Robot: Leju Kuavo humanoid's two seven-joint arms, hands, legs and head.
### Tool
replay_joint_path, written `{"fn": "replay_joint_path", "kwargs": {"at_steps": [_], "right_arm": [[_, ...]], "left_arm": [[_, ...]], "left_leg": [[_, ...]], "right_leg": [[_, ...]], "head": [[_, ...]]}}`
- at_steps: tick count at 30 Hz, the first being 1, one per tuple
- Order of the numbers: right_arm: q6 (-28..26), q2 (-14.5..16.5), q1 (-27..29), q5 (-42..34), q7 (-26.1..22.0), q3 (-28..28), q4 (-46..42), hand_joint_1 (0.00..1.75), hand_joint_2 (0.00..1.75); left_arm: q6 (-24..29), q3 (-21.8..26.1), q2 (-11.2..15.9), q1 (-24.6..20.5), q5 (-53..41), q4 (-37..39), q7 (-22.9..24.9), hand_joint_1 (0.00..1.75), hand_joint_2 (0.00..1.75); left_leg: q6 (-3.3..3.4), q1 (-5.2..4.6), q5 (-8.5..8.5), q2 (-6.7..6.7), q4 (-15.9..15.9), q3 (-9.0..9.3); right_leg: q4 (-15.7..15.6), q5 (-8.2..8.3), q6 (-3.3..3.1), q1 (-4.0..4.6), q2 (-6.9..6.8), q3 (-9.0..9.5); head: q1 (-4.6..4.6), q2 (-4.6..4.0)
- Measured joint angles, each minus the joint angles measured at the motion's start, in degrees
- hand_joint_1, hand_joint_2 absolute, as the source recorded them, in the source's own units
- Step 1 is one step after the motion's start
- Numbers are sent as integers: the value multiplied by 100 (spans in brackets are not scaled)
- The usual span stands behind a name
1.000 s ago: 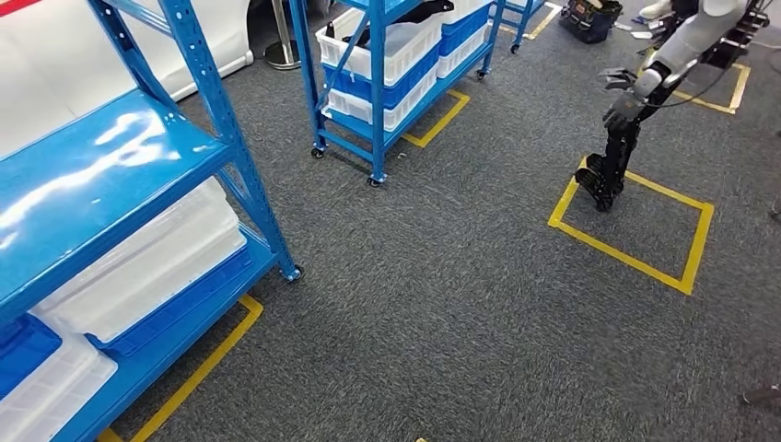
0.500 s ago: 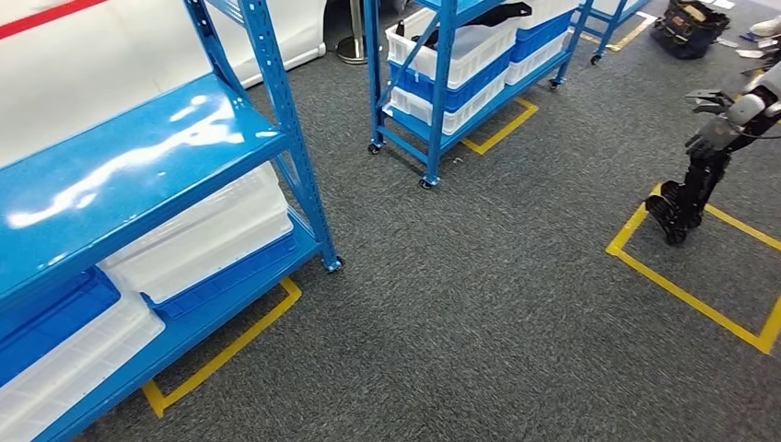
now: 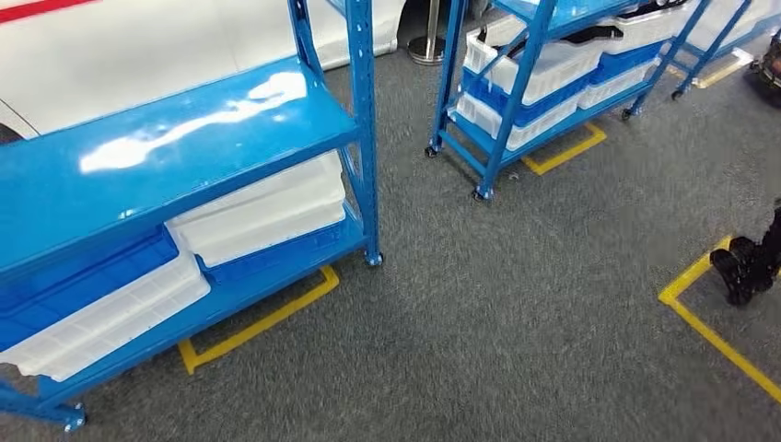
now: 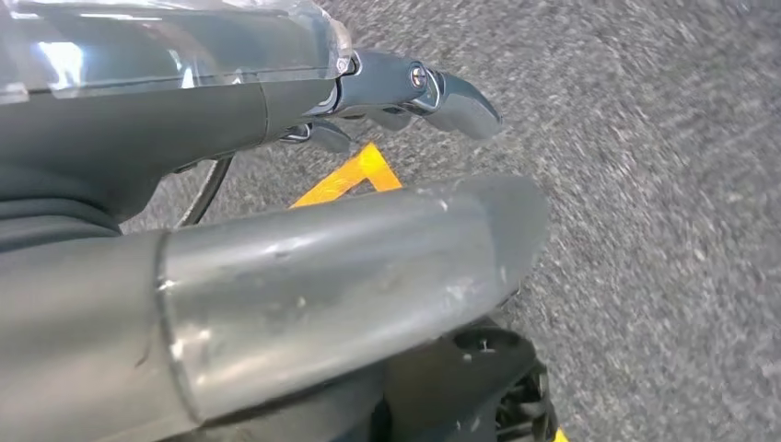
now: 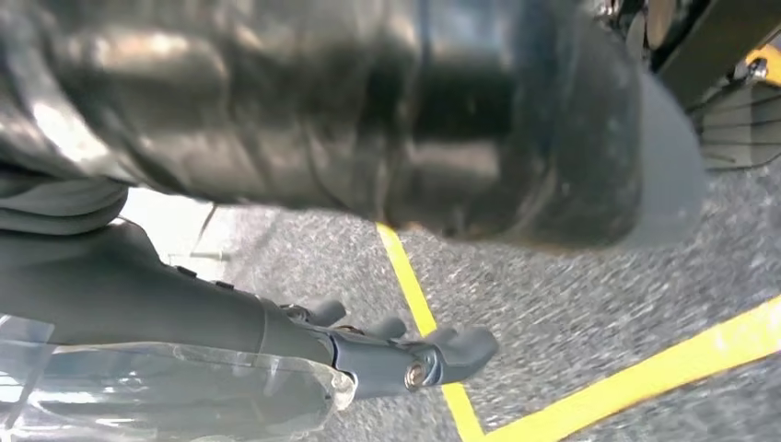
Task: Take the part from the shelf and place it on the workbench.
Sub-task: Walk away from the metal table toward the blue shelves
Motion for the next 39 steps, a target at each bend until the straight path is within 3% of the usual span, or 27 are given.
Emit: {"fn": "replay_joint_path", "kwargs": {"at_steps": [2, 3, 4, 5, 7, 9, 11, 13, 15, 17, 19, 20, 21, 22, 24, 26, 28, 30, 32, 34, 35, 36, 39], "right_arm": [[0, -1, 20, 1, 1, 0, 0, 0, 0], [1, -1, 25, 1, 2, 0, 1, 0, 0], [1, -1, 27, 1, 2, 0, 1, 0, 0], [2, -1, 28, 1, 2, 0, 2, 0, 0], [2, -2, 33, 1, 2, 0, 2, 0, 0], [2, -3, 45, 0, 2, 0, 2, 0, 0], [1, -3, 43, -1, 1, 0, 2, 0, 0], [-1, -3, 20, 1, 2, 0, 2, 0, 0], [-1, -3, 19, 1, 2, -1, 2, 0, 0], [0, -3, 44, 1, 2, -1, 2, 0, 0], [2, -3, 58, 1, 2, -1, 2, 0, 0], [5, -3, 58, 1, 2, -1, 2, 0, 0], [10, -3, 54, 0, 3, -1, 2, 0, 0], [17, -3, 51, 1, 6, 0, 2, 0, 0], [29, -3, 50, 0, 16, 0, 3, 0, 0], [32, -3, 43, 0, 26, 0, 3, 0, 0], [34, -3, 16, 1, 31, 0, 3, 0, 0], [49, -4, 8, 1, 20, 0, 3, 0, 0], [71, -5, 28, 1, -6, 0, 3, 0, 0], [86, -5, 48, 1, -28, 0, 4, 0, 0], [90, -5, 56, 1, -34, 0, 4, 0, 0], [92, -5, 61, 1, -38, 0, 4, 0, 0], [96, -10, 73, -3, -41, -1, 4, 0, 0]], "left_arm": [[0, 0, -2, -9, 1, 0, 2, 0, 0], [0, 0, -2, -11, 1, 0, 2, 0, 0], [0, 0, -2, -9, 0, 0, 3, 0, 0], [-1, 0, -2, -6, 0, 0, 3, 0, 0], [-1, 0, -3, -3, 0, 0, 4, 0, 0], [-1, 0, -6, -10, 0, 0, 4, 0, 0], [-1, 0, -8, -11, 0, 0, 4, 0, 0], [-1, 0, -7, 4, 0, 0, 5, 0, 0], [-1, 0, -7, 9, 0, 0, 5, 0, 0], [-1, 0, -7, -9, -1, 0, 4, 0, 0], [-1, 0, -7, -16, -2, 0, 7, 0, 0], [-1, 0, -7, -11, -3, 0, 10, 0, 0], [-1, 0, -7, -3, -4, 0, 15, 0, 0], [-1, 0, -6, 2, -5, 0, 21, 0, 0], [-1, 0, -5, -6, -7, 0, 30, 0, 0], [-1, 0, -4, -19, -7, 0, 33, 0, 0], [-1, 0, -5, -12, -7, 0, 36, 0, 0], [-1, 0, -8, -4, -7, -1, 39, 0, 0], [-1, 0, -11, -14, -8, -1, 39, 0, 0], [-7, 0, -11, -23, -9, 0, 36, 0, 0], [-10, 0, -11, -21, -9, 0, 35, 0, 0], [-14, 0, -11, -16, -9, 0, 34, 0, 0], [-28, 0, -10, -13, -8, 0, 36, 0, 0]], "left_leg": [[35, 7, 28, -127, -15, -8], [41, 4, 31, -198, -13, -14], [43, 1, 31, -280, -8, -12], [41, -1, 28, -365, -2, -7], [24, 2, 14, -551, 23, 8], [-26, -7, -12, -713, 70, -7], [-94, -7, -20, -831, 95, -49], [-162, 13, -22, -880, 107, -82], [-215, 13, -181, -632, 343, -195], [-259, 18, -545, -312, 1005, -514], [-296, 36, -789, -220, 1657, -837], [-304, 41, -759, -199, 1732, -873], [-304, 42, -631, -169, 1588, -796], [-293, 41, -433, -103, 1241, -610], [-229, 4, -144, 195, 474, -210], [-154, -45, -81, 342, 158, -65], [-92, -46, -55, 195, 128, -63], [-21, -17, -7, 59, 64, -31], [34, -6, 27, -73, 32, -25], [54, -13, 34, -225, 36, -36], [58, -16, 33, -304, 40, -34], [56, -17, 29, -385, 46, -27], [8, -20, -16, -575, 108, -19]], "right_leg": [[707, -379, 11, -14, 315, -342], [1073, -516, 14, -14, 364, -533], [1306, -543, 16, -15, 381, -672], [1340, -457, 16, -17, 387, -723], [746, 15, 2, -31, 471, -520], [39, 342, -24, -48, 729, -244], [-177, 369, -55, -37, 851, -164], [-210, 390, -110, -34, 723, -146], [-254, 406, -189, -46, 574, -120], [-266, 397, -244, -30, 404, -111], [-260, 378, -261, -10, 225, -110], [-256, 367, -260, -7, 142, -106], [-251, 353, -253, -5, 67, -96], [-246, 336, -240, -4, -7, -76], [-236, 293, -193, 13, -135, -30], [-234, 261, -136, 34, -248, 8], [-247, 238, -80, 35, -330, 48], [-103, 100, -27, 10, -97, 20], [468, -245, -1, -11, 261, -240], [1196, -530, 5, -14, 368, -622], [1372, -527, 8, -15, 376, -736], [1327, -401, 8, -19, 382, -750], [279, 250, -7, -45, 508, -363]], "head": [[7, 0], [6, 0], [7, 0], [7, 0], [8, 0], [7, 0], [5, 0], [4, 0], [-2, 0], [-9, 0], [-9, 0], [-9, 0], [-10, 0], [-10, 0], [-8, 0], [-6, 0], [-6, 0], [-5, -1], [-3, -1], [-3, 0], [-3, 0], [-3, 0], [-3, 0]]}}
